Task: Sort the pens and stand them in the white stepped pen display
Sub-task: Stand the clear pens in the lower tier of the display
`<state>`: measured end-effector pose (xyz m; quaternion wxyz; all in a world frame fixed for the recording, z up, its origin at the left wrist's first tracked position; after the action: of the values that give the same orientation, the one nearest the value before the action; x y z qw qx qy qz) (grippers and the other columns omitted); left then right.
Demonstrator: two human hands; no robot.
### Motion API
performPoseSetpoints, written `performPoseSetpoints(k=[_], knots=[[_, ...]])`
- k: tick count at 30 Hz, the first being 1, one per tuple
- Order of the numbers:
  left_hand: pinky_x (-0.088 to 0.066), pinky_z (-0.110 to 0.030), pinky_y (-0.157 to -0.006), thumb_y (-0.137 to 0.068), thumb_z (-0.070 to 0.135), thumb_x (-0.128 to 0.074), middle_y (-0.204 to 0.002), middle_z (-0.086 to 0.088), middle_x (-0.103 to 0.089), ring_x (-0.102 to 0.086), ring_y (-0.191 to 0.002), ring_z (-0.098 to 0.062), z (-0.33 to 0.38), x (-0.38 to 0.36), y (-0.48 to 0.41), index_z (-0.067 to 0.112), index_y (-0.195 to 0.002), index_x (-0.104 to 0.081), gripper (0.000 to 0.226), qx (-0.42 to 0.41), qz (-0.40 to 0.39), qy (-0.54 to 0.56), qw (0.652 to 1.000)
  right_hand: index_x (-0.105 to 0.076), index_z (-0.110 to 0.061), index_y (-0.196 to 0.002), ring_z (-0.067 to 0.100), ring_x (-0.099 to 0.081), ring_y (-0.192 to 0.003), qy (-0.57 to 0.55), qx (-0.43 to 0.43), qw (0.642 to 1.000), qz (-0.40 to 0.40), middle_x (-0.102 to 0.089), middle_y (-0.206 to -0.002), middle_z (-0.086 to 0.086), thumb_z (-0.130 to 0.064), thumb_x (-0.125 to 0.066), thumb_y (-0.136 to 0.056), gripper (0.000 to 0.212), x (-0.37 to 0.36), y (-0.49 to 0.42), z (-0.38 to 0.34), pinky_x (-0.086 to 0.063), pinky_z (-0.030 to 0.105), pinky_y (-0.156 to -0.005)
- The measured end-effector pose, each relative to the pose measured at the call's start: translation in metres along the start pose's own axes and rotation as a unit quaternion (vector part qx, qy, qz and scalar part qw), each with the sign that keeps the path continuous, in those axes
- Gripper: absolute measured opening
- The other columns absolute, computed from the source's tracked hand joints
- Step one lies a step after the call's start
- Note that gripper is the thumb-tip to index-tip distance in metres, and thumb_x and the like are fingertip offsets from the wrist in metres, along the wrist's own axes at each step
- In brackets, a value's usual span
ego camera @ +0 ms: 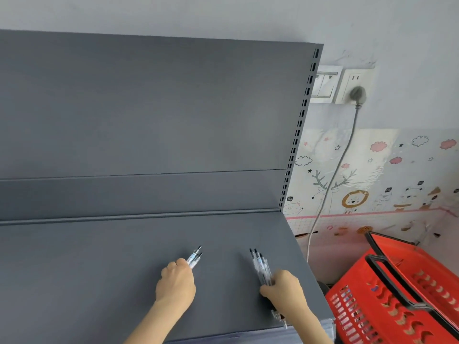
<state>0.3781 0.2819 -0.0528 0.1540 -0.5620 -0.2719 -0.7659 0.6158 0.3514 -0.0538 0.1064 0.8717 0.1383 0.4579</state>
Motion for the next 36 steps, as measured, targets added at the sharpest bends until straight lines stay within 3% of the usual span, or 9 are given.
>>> performPoseSetpoints(k=[3, 8, 12, 15, 19, 22, 24, 31, 36], knots=[[-0.042, -0.026, -0.075, -0.092, 0.004, -0.037, -0.113, -0.008, -0.05, -0.048, -0.097, -0.022, -0.022, 0.003, 0.002, 0.011, -0.095, -0.038, 0.008, 0.013, 0.0, 0.03, 0.999, -0.019, -0.017, -0.053, 0.015, -0.015, -0.052, -0.079, 0.033, 0.996, -0.019, -0.018, -0.051, -0.002, -0.008, -0.062, -0.073, 0.048, -0.007, -0.002, -0.008, -0.011, 0.026, -0.046], [-0.029, -0.023, -0.054, -0.097, 0.01, -0.032, -0.08, -0.001, -0.038, -0.036, -0.063, -0.013, -0.057, 0.02, 0.018, 0.012, -0.079, -0.029, 0.018, 0.006, 0.008, 0.131, 0.991, -0.035, -0.011, -0.06, 0.016, -0.023, -0.055, -0.172, 0.076, 0.98, -0.07, -0.027, -0.055, 0.0, -0.009, -0.063, -0.077, 0.033, -0.03, 0.008, -0.042, -0.018, 0.024, -0.046], [-0.033, -0.022, -0.049, -0.097, 0.015, -0.031, -0.078, -0.004, -0.047, -0.041, -0.059, -0.017, -0.09, 0.037, 0.04, 0.012, -0.078, -0.031, 0.02, 0.022, -0.015, 0.283, 0.959, -0.042, -0.01, -0.066, 0.019, -0.031, -0.055, -0.222, 0.086, 0.96, -0.146, -0.034, -0.056, 0.001, -0.01, -0.061, -0.08, 0.024, -0.058, 0.026, -0.085, -0.031, 0.023, -0.054], [-0.038, -0.019, -0.045, -0.098, 0.016, -0.034, -0.081, -0.005, -0.056, -0.045, -0.052, -0.014, -0.121, 0.055, 0.06, 0.007, -0.091, -0.039, 0.013, 0.034, -0.014, 0.372, 0.928, -0.045, -0.009, -0.07, 0.019, -0.036, -0.05, -0.235, 0.097, 0.947, -0.197, -0.037, -0.056, 0.001, -0.009, -0.059, -0.084, 0.02, -0.078, 0.05, -0.122, -0.038, 0.02, -0.046], [-0.041, -0.022, -0.046, -0.097, 0.01, -0.037, -0.072, -0.005, -0.058, -0.047, -0.047, -0.012, -0.18, 0.076, 0.087, 0.004, -0.098, -0.046, 0.011, 0.045, 0.022, 0.44, 0.897, -0.049, -0.009, -0.074, 0.019, -0.041, -0.053, -0.21, 0.132, 0.942, -0.227, -0.04, -0.059, 0.002, -0.011, -0.059, -0.085, 0.015, -0.108, 0.086, -0.172, -0.039, 0.02, -0.048], [-0.041, -0.023, -0.044, -0.096, 0.003, -0.039, -0.062, -0.004, -0.057, -0.047, -0.041, -0.01, -0.242, 0.092, 0.109, 0.0, -0.088, -0.049, 0.013, 0.061, 0.06, 0.468, 0.88, -0.049, -0.008, -0.077, 0.02, -0.043, -0.056, -0.194, 0.148, 0.939, -0.24, -0.042, -0.06, 0.004, -0.01, -0.06, -0.085, 0.013, -0.137, 0.119, -0.21, -0.04, 0.024, -0.055], [-0.042, -0.021, -0.043, -0.096, 0.002, -0.041, -0.058, -0.003, -0.057, -0.046, -0.039, -0.009, -0.289, 0.1, 0.126, -0.002, -0.084, -0.053, 0.017, 0.075, 0.08, 0.479, 0.871, -0.049, -0.007, -0.076, 0.017, -0.042, -0.05, -0.193, 0.16, 0.935, -0.251, -0.04, -0.057, 0.002, -0.009, -0.058, -0.086, 0.014, -0.159, 0.146, -0.237, -0.04, 0.022, -0.051], [-0.041, -0.024, -0.046, -0.095, 0.008, -0.049, -0.067, -0.007, -0.064, -0.048, -0.042, -0.013, -0.432, 0.118, 0.18, 0.003, -0.093, -0.058, 0.011, 0.107, 0.102, 0.544, 0.826, -0.044, -0.006, -0.073, 0.017, -0.042, -0.047, -0.171, 0.207, 0.917, -0.296, -0.038, -0.058, 0.005, -0.007, -0.055, -0.089, 0.019, -0.249, 0.245, -0.335, -0.033, 0.018, -0.042], [-0.045, -0.03, -0.05, -0.095, 0.007, -0.05, -0.065, -0.011, -0.065, -0.055, -0.047, -0.019, -0.509, 0.131, 0.202, 0.005, -0.093, -0.06, 0.01, 0.128, 0.099, 0.626, 0.763, -0.045, -0.008, -0.07, 0.014, -0.037, -0.046, -0.159, 0.227, 0.897, -0.344, -0.038, -0.056, 0.001, -0.008, -0.056, -0.088, 0.021, -0.313, 0.299, -0.396, -0.031, 0.02, -0.047]])
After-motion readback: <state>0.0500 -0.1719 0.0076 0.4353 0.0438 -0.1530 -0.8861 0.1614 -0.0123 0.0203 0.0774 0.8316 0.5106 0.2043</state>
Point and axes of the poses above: each hand's wrist, its own y-axis away from the middle knuckle, its own x-axis out of the back of the hand, z = x × y, the point moved 8 cm from there along -y, towards the middle knuckle
